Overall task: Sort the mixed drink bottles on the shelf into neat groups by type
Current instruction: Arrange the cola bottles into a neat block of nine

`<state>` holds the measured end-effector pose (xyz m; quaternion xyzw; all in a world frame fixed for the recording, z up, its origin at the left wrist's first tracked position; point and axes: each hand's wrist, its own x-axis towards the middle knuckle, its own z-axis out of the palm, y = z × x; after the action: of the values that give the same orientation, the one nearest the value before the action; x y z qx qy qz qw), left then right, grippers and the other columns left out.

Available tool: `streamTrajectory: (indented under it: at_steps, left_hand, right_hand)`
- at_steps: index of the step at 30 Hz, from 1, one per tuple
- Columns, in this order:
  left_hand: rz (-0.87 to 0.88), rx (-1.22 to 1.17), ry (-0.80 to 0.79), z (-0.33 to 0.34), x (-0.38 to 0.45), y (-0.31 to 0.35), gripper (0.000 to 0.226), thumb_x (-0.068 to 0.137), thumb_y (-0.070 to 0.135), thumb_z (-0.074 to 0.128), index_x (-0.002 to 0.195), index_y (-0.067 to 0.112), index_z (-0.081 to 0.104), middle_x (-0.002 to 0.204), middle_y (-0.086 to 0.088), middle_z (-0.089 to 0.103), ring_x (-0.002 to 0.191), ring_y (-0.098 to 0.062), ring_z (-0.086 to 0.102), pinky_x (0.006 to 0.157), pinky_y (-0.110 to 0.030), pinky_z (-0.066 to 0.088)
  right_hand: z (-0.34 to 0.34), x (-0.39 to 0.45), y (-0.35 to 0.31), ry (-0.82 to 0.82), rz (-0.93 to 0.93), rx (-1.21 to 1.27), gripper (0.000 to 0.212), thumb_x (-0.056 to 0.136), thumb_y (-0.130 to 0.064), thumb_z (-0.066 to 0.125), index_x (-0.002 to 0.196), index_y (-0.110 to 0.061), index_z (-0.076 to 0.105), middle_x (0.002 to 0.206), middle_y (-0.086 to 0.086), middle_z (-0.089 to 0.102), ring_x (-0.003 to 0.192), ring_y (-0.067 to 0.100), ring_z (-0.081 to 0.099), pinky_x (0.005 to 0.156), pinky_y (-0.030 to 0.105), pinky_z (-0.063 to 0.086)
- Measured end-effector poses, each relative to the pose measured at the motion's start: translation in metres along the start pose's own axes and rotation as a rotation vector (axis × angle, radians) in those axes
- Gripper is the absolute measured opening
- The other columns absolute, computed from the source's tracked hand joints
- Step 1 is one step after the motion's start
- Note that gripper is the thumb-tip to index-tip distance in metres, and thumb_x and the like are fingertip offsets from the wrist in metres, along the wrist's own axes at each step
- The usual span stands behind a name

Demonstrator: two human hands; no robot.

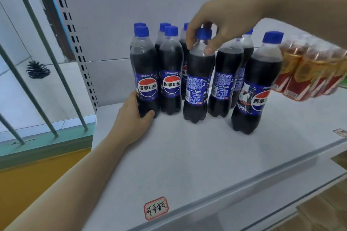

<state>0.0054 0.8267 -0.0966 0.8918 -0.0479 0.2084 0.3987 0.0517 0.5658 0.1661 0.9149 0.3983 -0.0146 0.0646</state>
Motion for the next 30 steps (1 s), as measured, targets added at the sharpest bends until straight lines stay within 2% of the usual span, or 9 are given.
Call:
streamTrajectory:
  at_steps: [3,8,16,25,30]
  left_hand:
    - [0.002,0.021,0.006,0.002,-0.001,0.001,0.066,0.087,0.021,0.071,0.145,0.023,0.039,0.131,0.007,0.060,0.115,-0.023,0.061,0.089,-0.029,0.040]
    - [0.021,0.113,0.026,0.005,-0.002,0.004,0.070,0.084,0.016,0.071,0.145,0.017,0.036,0.137,-0.007,0.060,0.116,-0.032,0.059,0.085,-0.029,0.038]
    - [0.002,0.186,0.032,0.007,-0.005,0.010,0.081,0.076,0.018,0.078,0.145,0.016,0.034,0.133,-0.008,0.062,0.113,-0.029,0.061,0.084,-0.025,0.038]
    - [-0.031,0.223,0.012,0.008,-0.005,0.008,0.089,0.083,0.023,0.079,0.153,0.019,0.024,0.138,-0.006,0.061,0.116,-0.028,0.063,0.087,-0.026,0.040]
    - [0.000,0.230,0.019,0.008,-0.005,0.005,0.091,0.083,0.024,0.081,0.154,0.021,0.024,0.143,-0.003,0.059,0.121,-0.027,0.061,0.091,-0.028,0.041]
  right_hand:
    - [-0.001,0.002,0.004,0.048,0.006,0.083,0.022,0.082,-0.032,0.082,0.097,-0.044,0.072,0.093,-0.020,0.072,0.078,0.005,0.068,0.078,0.026,0.050]
    - [-0.003,0.010,0.018,0.071,0.062,0.097,0.006,0.091,-0.035,0.074,0.096,-0.031,0.074,0.076,-0.009,0.075,0.063,0.005,0.069,0.070,0.027,0.052]
    - [0.006,0.026,0.027,0.186,0.148,-0.033,0.044,0.095,-0.058,0.059,0.082,-0.018,0.070,0.057,-0.012,0.071,0.051,0.004,0.068,0.059,0.025,0.042]
    - [0.016,0.041,0.029,0.239,0.195,-0.012,0.059,0.096,-0.060,0.057,0.069,-0.008,0.067,0.050,-0.003,0.069,0.046,0.011,0.069,0.059,0.025,0.045]
    - [0.021,0.046,0.033,0.302,0.246,0.035,0.055,0.095,-0.057,0.061,0.068,-0.009,0.064,0.051,0.000,0.069,0.052,0.016,0.072,0.058,0.026,0.047]
